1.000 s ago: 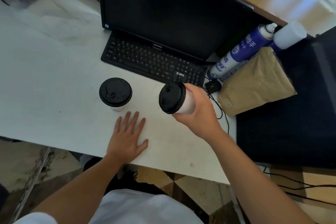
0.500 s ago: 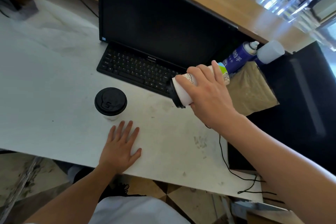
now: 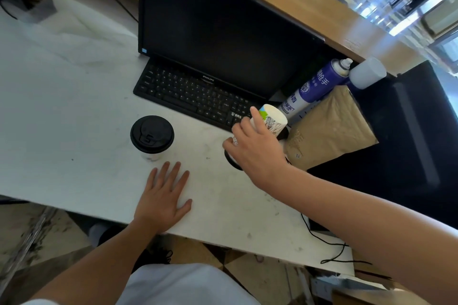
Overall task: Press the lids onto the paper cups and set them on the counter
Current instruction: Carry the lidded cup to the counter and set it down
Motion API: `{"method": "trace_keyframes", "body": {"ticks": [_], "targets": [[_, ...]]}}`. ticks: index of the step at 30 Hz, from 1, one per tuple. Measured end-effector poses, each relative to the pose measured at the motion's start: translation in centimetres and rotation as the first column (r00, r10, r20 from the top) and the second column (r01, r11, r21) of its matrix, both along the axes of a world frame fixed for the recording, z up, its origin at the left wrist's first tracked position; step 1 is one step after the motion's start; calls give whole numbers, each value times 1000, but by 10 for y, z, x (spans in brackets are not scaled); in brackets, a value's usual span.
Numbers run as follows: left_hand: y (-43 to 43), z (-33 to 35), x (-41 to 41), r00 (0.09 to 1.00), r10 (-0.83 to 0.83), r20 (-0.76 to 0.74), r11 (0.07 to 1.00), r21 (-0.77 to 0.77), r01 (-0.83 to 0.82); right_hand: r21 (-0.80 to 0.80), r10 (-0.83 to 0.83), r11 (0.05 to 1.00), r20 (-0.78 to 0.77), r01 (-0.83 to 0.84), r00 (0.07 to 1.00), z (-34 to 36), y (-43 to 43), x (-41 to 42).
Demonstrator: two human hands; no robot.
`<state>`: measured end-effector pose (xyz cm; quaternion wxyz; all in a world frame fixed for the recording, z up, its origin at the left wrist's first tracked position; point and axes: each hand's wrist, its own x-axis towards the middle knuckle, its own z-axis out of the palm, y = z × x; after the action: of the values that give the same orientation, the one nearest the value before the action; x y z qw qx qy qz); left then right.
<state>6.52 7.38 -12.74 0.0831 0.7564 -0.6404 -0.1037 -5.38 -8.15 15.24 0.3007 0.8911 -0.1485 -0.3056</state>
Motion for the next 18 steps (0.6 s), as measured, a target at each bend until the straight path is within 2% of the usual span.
{"method": "trace_keyframes", "body": {"ticks": [7,12,18], "targets": [[1,0,0,1000,1,2,1000,-6,-1,14,28,1000,14,-28,1000,-2,7,1],[0,1,0,1000,2,10,1000,-4,-2,29,-13,1000,34,12,999,-3,6,-3],[0,3,1,1000,0,17,999,32,-1,145,-197,975,229,167,953,14,-10,-15]]}}
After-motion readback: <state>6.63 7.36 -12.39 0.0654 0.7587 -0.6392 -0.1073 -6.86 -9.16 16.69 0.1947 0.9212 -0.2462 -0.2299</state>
